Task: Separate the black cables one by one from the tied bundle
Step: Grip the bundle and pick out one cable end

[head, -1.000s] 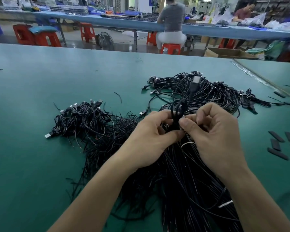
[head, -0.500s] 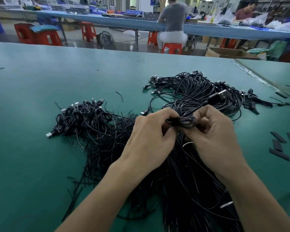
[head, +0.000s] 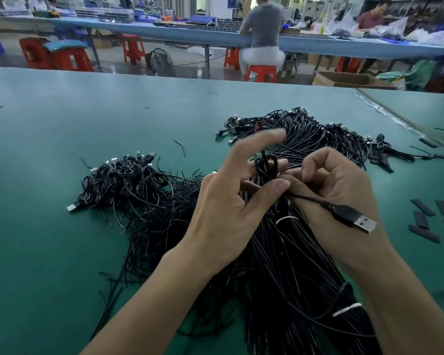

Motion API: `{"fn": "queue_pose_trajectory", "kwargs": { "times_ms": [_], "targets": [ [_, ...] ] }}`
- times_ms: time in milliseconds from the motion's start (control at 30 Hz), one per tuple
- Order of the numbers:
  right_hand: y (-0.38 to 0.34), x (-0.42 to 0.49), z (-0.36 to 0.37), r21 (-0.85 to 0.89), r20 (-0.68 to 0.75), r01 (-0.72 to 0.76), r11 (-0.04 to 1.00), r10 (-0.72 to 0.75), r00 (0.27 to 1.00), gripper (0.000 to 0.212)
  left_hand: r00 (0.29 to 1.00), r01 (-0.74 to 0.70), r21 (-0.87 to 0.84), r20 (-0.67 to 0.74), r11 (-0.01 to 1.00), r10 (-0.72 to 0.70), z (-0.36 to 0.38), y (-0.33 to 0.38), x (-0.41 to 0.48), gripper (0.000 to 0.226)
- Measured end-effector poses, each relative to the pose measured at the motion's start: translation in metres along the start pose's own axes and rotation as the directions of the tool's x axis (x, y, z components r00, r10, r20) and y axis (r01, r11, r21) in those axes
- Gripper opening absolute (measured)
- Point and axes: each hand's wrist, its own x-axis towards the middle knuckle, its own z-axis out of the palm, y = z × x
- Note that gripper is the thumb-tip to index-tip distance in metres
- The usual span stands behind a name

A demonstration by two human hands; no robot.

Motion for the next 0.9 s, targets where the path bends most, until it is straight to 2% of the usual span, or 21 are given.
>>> {"fn": "queue_pose_trajectory", "kwargs": {
  "times_ms": [100, 167, 233, 333, 400, 533, 667, 767, 900],
  "targets": [
    [0.000, 0.000, -0.004, -0.015, -0.017, -0.001, 1.000, 0.001, 1.000, 0.035, 0.996, -0.087, 0.065, -0.008, 0.994, 0.087, -0.001, 0.000, 0.002, 0.089],
    [-0.002, 0.000, -0.004, -0.040, -0.026, 0.011, 0.999, -0.012, 1.000, 0.036, 0.991, -0.130, 0.146, -0.011, 0.981, 0.133, -0.002, 0.000, 0.003, 0.100],
    [-0.003, 0.000, -0.004, -0.038, -0.036, 0.015, 0.999, -0.017, 0.999, 0.037, 0.989, -0.138, 0.203, -0.031, 0.969, 0.148, -0.004, 0.001, 0.005, 0.090],
    [-0.007, 0.001, -0.001, 0.018, -0.021, -0.003, 1.000, 0.003, 1.000, 0.034, 0.963, -0.235, 0.286, -0.059, 0.929, 0.261, -0.004, 0.004, 0.004, 0.043],
    [-0.010, 0.000, -0.002, 0.118, 0.013, -0.030, 0.993, 0.028, 1.000, 0.034, 0.953, -0.256, 0.284, -0.084, 0.924, 0.290, -0.004, 0.007, 0.004, 0.026],
    [-0.017, -0.001, -0.005, 0.143, 0.090, -0.056, 0.988, 0.043, 0.995, 0.031, 0.969, -0.204, 0.217, -0.091, 0.955, 0.228, -0.009, 0.009, 0.007, 0.023],
    [-0.015, -0.001, -0.005, 0.071, 0.086, -0.079, 0.994, 0.073, 0.994, 0.035, 0.938, -0.318, 0.341, -0.025, 0.885, 0.347, -0.010, 0.007, 0.006, 0.014],
    [-0.012, 0.000, -0.005, 0.031, 0.024, -0.077, 0.997, 0.076, 0.997, 0.037, 0.907, -0.398, 0.382, 0.031, 0.834, 0.419, -0.005, 0.000, 0.003, 0.009],
    [-0.008, 0.001, -0.007, -0.075, -0.138, -0.055, 0.996, 0.044, 0.990, 0.042, 0.886, -0.460, 0.421, 0.152, 0.782, 0.439, 0.004, -0.011, -0.004, 0.027]
  ]
}}
